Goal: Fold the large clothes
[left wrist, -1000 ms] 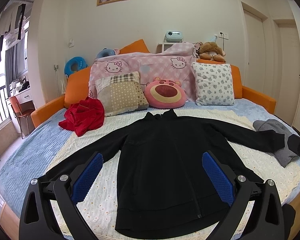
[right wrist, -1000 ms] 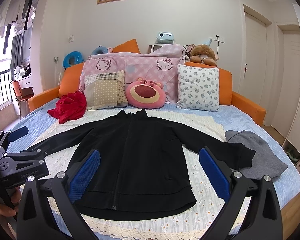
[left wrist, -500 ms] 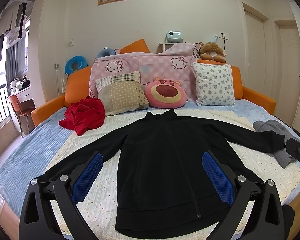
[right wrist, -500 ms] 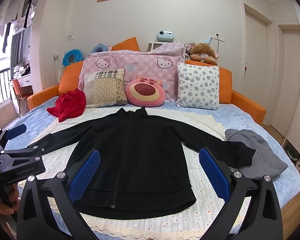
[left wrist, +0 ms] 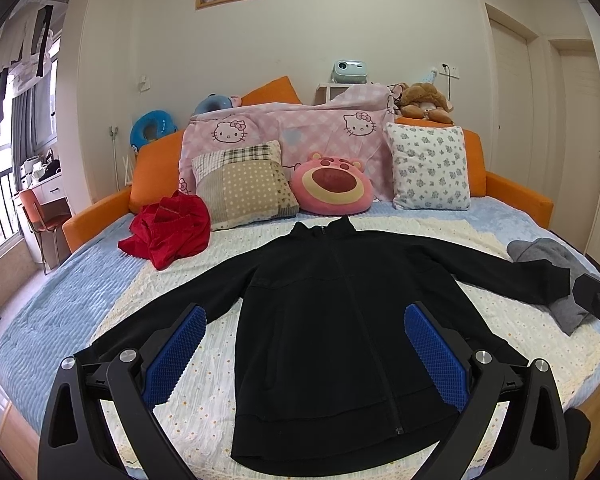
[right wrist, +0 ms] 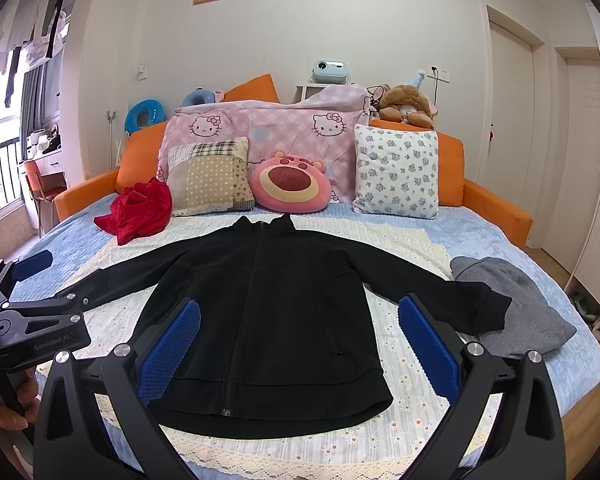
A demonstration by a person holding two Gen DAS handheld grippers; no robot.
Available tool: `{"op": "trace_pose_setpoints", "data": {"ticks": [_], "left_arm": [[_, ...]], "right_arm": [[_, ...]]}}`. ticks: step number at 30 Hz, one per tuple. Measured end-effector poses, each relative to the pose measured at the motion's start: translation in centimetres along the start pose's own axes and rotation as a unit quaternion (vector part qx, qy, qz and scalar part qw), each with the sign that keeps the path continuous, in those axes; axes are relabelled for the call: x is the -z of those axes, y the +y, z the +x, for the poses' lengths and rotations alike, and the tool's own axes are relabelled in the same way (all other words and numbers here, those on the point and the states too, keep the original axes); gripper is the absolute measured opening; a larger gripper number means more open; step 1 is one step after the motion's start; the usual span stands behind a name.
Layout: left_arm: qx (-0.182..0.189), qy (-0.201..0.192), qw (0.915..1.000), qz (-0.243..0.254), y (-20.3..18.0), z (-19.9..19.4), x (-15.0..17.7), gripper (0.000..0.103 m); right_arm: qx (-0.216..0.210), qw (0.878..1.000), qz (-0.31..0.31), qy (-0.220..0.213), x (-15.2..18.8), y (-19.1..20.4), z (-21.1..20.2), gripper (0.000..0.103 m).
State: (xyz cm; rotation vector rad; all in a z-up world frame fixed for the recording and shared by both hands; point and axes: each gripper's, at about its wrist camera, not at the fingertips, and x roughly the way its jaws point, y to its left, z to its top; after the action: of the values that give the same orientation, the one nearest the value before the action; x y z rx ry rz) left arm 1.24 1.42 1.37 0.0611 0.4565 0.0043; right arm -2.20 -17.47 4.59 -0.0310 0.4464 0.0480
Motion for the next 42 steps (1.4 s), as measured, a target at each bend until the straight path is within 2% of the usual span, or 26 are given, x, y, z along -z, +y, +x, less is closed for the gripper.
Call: {"op": "trace_pose_setpoints", "data": {"ticks": [20,25,31,37,39,42], "left_arm": [[-0.009,0.003,0.9999,-0.004,0.7,0.3,0.2,0.101],[-0.02,0.014,0.9994,-0.023,3.0,1.0,1.2,0.101],[-0.054,0.035,0.9964,-0.055,6.9,3.6,1.6,0.101],[-0.108,0.085,0.9834,-0.118,13.8,8.3,3.2,0.101],[-0.131,0.11,0.9755,-0.139,16.0,10.4,4.0,0.101],[-0.136,0.144,0.9611,-0.192,20.3,13.6,5.7,0.101]], "right_arm": [[-0.004,1.0,-0.002,0.003,0.3,0.2,0.4,0.098],[-0.015,1.0,-0.01,0.007,0.1,1.4,1.5,0.098],[-0.041,0.999,-0.034,0.001,-1.3,4.2,3.4,0.098],[-0.066,0.996,-0.059,-0.01,-3.0,7.2,5.5,0.098],[-0.077,0.995,-0.066,-0.009,-3.5,8.2,6.4,0.098],[-0.096,0.992,-0.077,-0.005,-4.1,9.9,8.3,0.098]]}}
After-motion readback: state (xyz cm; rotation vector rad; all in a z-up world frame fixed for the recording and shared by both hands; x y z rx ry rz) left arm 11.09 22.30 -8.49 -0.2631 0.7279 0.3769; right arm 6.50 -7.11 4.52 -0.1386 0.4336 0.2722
